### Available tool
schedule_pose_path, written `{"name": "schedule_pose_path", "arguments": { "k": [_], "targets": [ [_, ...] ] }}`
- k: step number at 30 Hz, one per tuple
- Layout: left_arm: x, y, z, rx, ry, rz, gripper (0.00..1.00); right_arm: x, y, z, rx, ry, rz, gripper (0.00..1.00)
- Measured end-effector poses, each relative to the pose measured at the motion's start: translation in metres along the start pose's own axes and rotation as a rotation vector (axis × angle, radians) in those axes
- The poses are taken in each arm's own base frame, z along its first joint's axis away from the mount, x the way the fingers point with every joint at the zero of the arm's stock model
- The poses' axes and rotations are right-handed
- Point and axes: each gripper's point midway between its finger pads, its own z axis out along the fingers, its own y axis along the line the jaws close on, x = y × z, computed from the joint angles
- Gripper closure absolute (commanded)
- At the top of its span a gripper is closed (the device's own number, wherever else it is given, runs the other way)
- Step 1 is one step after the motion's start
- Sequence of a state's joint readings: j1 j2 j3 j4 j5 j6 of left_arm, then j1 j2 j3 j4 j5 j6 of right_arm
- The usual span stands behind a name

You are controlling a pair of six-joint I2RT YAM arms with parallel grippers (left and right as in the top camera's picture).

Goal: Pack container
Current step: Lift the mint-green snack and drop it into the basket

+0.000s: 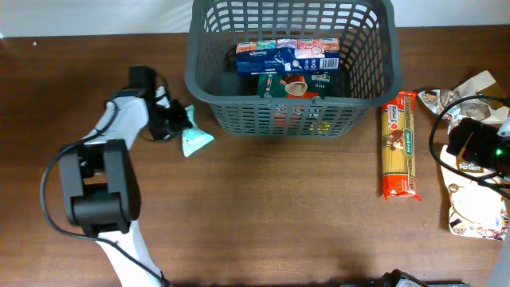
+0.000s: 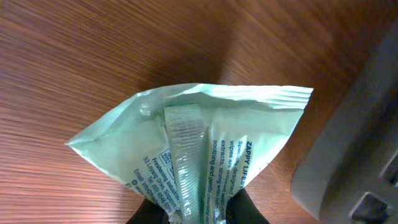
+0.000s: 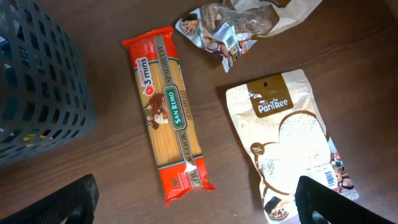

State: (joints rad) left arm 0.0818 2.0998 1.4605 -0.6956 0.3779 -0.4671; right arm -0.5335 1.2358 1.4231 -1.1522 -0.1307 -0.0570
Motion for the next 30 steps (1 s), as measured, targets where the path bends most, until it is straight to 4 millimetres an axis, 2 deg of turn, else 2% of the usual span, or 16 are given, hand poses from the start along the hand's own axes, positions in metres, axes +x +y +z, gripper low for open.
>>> {"name": "schedule_pose_path", "arguments": {
  "k": [3,6,9,12,16,19,22,26,28,30],
  "targets": [
    [-0.018,0.01,-0.013,0.049,-0.022,-0.023,0.94,0.0,0.0,0.0,0.0,-0.001,0.001,0.01],
    [-0.042,0.01,-0.034,0.104,-0.075,-0.003,0.93,0.0,0.0,0.0,0.0,0.0,0.001,0.01],
    [-0.066,0.0,-0.058,0.152,-0.142,0.072,0.93,0.0,0.0,0.0,0.0,0.0,0.0,0.01],
    [-0.081,-0.019,-0.09,0.184,-0.213,0.19,0.96,0.0,0.0,0.0,0.0,0.0,0.001,0.01],
    [-0.098,-0.06,-0.156,0.221,-0.364,0.369,0.98,0.0,0.0,0.0,0.0,0.0,0.001,0.01],
    [-0.104,-0.094,-0.222,0.24,-0.52,0.531,0.98,0.0,0.0,0.0,0.0,0.0,0.0,0.01],
    [-0.097,-0.127,-0.294,0.241,-0.692,0.706,0.98,0.0,0.0,0.0,0.0,0.0,0.001,0.01],
    [-0.069,-0.164,-0.368,0.236,-0.866,0.927,0.98,0.0,0.0,0.0,0.0,0.0,0.0,0.01],
    [-0.046,-0.184,-0.387,0.253,-0.912,1.049,0.98,0.0,0.0,0.0,0.0,0.0,0.0,0.01],
    [-0.017,-0.206,-0.396,0.292,-0.929,1.188,0.98,0.0,0.0,0.0,0.0,0.0,0.001,0.01]
  ]
}}
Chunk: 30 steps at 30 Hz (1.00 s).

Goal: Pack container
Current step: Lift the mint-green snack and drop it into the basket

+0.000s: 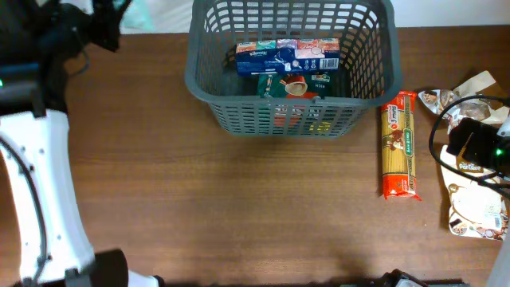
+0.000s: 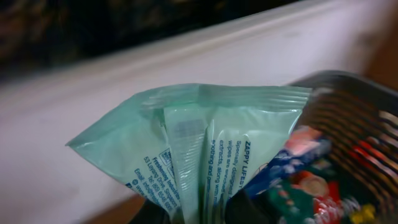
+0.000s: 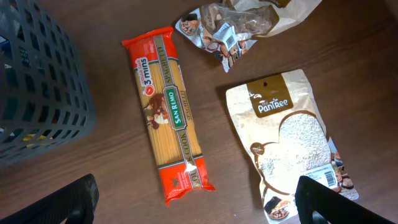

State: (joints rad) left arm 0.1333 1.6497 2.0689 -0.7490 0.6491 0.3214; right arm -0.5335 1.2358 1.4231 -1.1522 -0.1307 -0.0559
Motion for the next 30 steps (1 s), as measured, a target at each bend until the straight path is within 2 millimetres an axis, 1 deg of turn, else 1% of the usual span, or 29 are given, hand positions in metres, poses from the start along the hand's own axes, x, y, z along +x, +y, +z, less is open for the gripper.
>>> {"name": "schedule_pose_path", "arguments": {
  "k": [2,3,5,7,10,13,15,16,18,21,22,24,27,30],
  "targets": [
    [-0.01,-0.036,0.002,0.101,-0.021,0.106,0.98,0.0,0.0,0.0,0.0,0.0,0.0,0.01],
    [-0.011,-0.053,0.004,0.151,-0.023,0.154,0.98,0.0,0.0,0.0,0.0,0.0,-0.001,0.01],
    [-0.009,-0.085,0.011,0.247,-0.024,0.243,0.98,0.0,0.0,0.0,0.0,0.0,0.0,0.01],
    [-0.002,-0.115,0.019,0.338,-0.017,0.337,0.98,0.0,0.0,0.0,0.0,0.0,-0.001,0.01],
    [0.006,-0.151,0.033,0.445,-0.031,0.479,0.98,0.0,0.0,0.0,0.0,0.0,0.0,0.01],
    [0.017,-0.176,0.051,0.526,-0.048,0.589,0.98,0.0,0.0,0.0,0.0,0.0,0.0,0.01],
    [0.028,-0.191,0.067,0.578,-0.054,0.654,0.98,0.0,0.0,0.0,0.0,0.0,-0.001,0.01],
    [0.033,-0.196,0.073,0.597,-0.055,0.677,0.98,0.0,0.0,0.0,0.0,0.0,-0.001,0.01],
    [0.046,-0.206,0.093,0.629,-0.052,0.727,0.97,0.0,0.0,0.0,0.0,0.0,0.0,0.01],
    [0.072,-0.212,0.127,0.652,-0.024,0.769,0.96,0.0,0.0,0.0,0.0,0.0,-0.001,0.01],
    [0.082,-0.212,0.137,0.658,-0.01,0.774,0.96,0.0,0.0,0.0,0.0,0.0,-0.001,0.01],
    [0.104,-0.21,0.159,0.668,0.024,0.775,0.93,0.0,0.0,0.0,0.0,0.0,0.0,0.01],
    [0.131,-0.207,0.183,0.676,0.063,0.767,0.9,0.0,0.0,0.0,0.0,0.0,-0.001,0.01],
    [0.146,-0.204,0.2,0.67,0.08,0.76,0.89,0.0,0.0,0.0,0.0,0.0,0.0,0.01]
  ]
}}
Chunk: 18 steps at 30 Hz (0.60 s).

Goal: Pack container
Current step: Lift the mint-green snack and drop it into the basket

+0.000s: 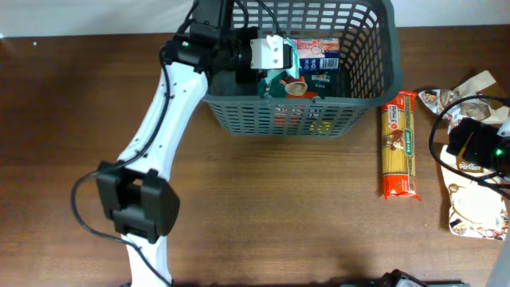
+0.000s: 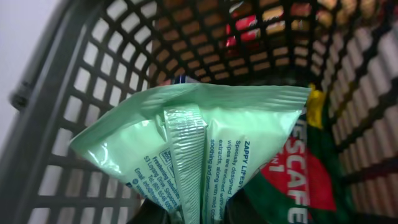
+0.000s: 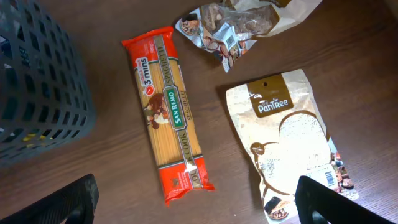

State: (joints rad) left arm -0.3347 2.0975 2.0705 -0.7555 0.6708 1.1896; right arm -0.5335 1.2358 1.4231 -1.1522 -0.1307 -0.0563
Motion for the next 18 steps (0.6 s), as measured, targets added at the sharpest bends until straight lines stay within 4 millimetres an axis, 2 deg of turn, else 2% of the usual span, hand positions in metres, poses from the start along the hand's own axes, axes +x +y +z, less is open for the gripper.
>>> {"name": "schedule_pose_path", "arguments": {
  "k": [6,8,9,12,13,18],
  "targets": [
    [0.011,0.004,0.013,-0.011,0.005,-0.014,0.79,0.0,0.0,0.0,0.0,0.0,0.0,0.01],
    [0.011,0.005,0.013,-0.014,0.005,-0.018,0.67,0.0,0.0,0.0,0.0,0.0,0.0,0.01],
    [0.011,0.005,0.013,-0.015,0.004,-0.021,0.54,0.0,0.0,0.0,0.0,0.0,0.0,0.01],
    [0.009,0.01,0.013,-0.035,-0.005,-0.031,0.4,0.0,0.0,0.0,0.0,0.0,0.0,0.01],
    [0.008,0.013,0.013,-0.045,-0.01,-0.038,0.02,0.0,0.0,0.0,0.0,0.0,0.0,0.01],
    [-0.003,0.029,0.004,-0.089,-0.032,-0.128,0.01,0.0,0.0,0.0,0.0,0.0,0.0,0.01]
  ]
}}
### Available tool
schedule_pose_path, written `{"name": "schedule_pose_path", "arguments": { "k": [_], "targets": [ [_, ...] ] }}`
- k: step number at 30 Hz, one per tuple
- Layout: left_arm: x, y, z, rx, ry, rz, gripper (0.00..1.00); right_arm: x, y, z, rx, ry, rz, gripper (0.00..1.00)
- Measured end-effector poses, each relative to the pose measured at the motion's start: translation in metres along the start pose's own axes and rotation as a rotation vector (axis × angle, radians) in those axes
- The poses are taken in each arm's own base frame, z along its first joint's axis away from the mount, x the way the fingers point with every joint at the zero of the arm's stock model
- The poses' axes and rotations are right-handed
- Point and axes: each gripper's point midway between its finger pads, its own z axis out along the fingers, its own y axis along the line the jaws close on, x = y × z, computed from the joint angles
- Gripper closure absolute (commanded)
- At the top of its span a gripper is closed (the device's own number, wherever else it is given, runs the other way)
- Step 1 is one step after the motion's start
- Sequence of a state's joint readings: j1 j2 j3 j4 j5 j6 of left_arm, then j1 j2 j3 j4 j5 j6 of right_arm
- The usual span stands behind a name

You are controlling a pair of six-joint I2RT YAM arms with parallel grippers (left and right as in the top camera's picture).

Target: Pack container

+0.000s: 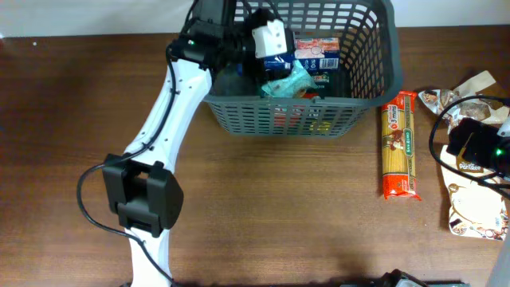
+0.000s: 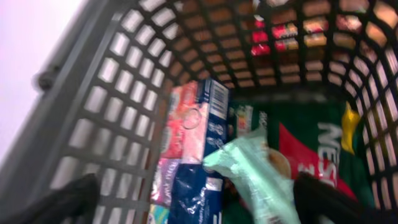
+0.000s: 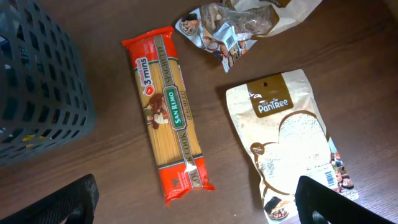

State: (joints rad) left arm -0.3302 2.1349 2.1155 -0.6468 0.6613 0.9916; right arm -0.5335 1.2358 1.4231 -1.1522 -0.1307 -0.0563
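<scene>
The mint-green wipes pouch [image 1: 288, 80] [image 2: 258, 180] lies loose inside the grey basket [image 1: 374, 56], tilted on a green Nescafe pack [image 2: 311, 149] and next to a blue-and-pink tissue pack [image 2: 199, 137]. My left gripper [image 1: 263, 57] [image 2: 196, 208] hangs over the basket's left half, open, with nothing between its fingers. Far right, my right gripper [image 1: 470, 147] [image 3: 196, 211] stands open above the table, between a red spaghetti pack [image 3: 169, 112] [image 1: 399, 143] and a brown PaniRee bag [image 3: 289, 140].
A clear bag of nuts [image 3: 227, 28] [image 1: 446, 100] lies behind the PaniRee bag at the right edge. The basket's slotted walls [image 2: 93, 106] rise around the left gripper. Brown tabletop [image 1: 263, 207] spreads in front of the basket.
My left gripper has opened and let go of the wipes pouch, which now lies in the basket on the Nescafe pack. The right arm has not moved.
My left gripper was shut on the wipes pouch on the table left of the basket. Then it held the pouch high at the far left, then over the basket's inside. Now the pouch rests in the basket and the gripper is open.
</scene>
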Motion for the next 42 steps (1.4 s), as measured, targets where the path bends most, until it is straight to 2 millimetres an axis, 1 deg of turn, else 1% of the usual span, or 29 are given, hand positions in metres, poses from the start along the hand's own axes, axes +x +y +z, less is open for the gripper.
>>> {"name": "schedule_pose_path", "arguments": {
  "k": [3,5,6,8,11,12,14,16,17,19,20,21,24,26,29,31,34,37,39,42],
  "targets": [
    [-0.019,0.023,-0.017,-0.064,-0.021,-0.054,0.01,0.0,0.0,0.0,0.0,0.0,0.0,0.01],
    [-0.033,0.039,-0.035,-0.114,-0.022,-0.103,0.01,0.0,0.0,0.0,0.0,0.0,0.0,0.01],
    [-0.036,0.043,-0.043,-0.13,-0.016,-0.12,0.01,0.0,0.0,0.0,0.0,0.0,-0.001,0.01],
    [-0.044,0.05,-0.064,-0.171,0.013,-0.168,0.01,0.0,0.0,0.0,0.0,0.0,0.0,0.01],
    [-0.054,0.059,-0.102,-0.259,0.074,-0.243,0.01,0.0,0.0,0.0,0.0,0.0,0.0,0.01],
    [-0.058,0.061,-0.118,-0.296,0.097,-0.276,0.01,0.0,0.0,0.0,0.0,0.0,0.0,0.01],
    [-0.062,0.061,-0.148,-0.36,0.136,-0.348,0.01,0.0,0.0,0.0,0.0,0.0,0.0,0.01],
    [-0.061,0.059,-0.174,-0.414,0.172,-0.42,0.01,0.0,0.0,0.0,0.0,0.0,0.0,0.01],
    [-0.057,0.058,-0.188,-0.444,0.196,-0.468,0.01,0.0,0.0,0.0,0.0,0.0,0.0,0.01],
    [-0.044,0.056,-0.207,-0.491,0.249,-0.546,0.01,0.0,0.0,0.0,0.0,0.0,0.001,0.01],
    [-0.033,0.055,-0.218,-0.522,0.287,-0.602,0.01,0.0,0.0,0.0,0.0,0.0,0.0,0.01],
    [-0.022,0.053,-0.224,-0.538,0.321,-0.638,0.01,0.0,0.0,0.0,0.0,0.0,0.0,0.01],
    [0.018,0.049,-0.248,-0.592,0.434,-0.762,0.01,0.0,0.0,0.0,0.0,0.0,0.0,0.01],
    [0.043,0.047,-0.266,-0.628,0.493,-0.831,0.01,0.0,0.0,0.0,0.0,0.0,-0.001,0.01],
    [0.075,0.05,-0.302,-0.714,0.545,-0.938,0.01,0.0,0.0,0.0,0.0,0.0,0.0,0.01],
    [0.097,0.051,-0.33,-0.784,0.566,-1.018,0.01,0.0,0.0,0.0,0.0,-0.001,0.0,0.01],
    [0.121,0.051,-0.365,-0.869,0.588,-1.095,0.01,-0.007,0.0,0.0,-0.001,-0.027,0.001,0.01],
    [0.138,0.049,-0.391,-0.93,0.603,-1.149,0.01,-0.015,0.011,-0.001,-0.065,-0.061,0.021,0.01],
    [0.145,0.047,-0.401,-0.951,0.611,-1.173,0.01,-0.019,0.023,-0.002,-0.135,-0.077,0.03,0.01],
    [0.151,0.044,-0.411,-0.972,0.617,-1.194,0.01,-0.025,0.04,-0.006,-0.237,-0.101,0.031,0.01]
  ]
}}
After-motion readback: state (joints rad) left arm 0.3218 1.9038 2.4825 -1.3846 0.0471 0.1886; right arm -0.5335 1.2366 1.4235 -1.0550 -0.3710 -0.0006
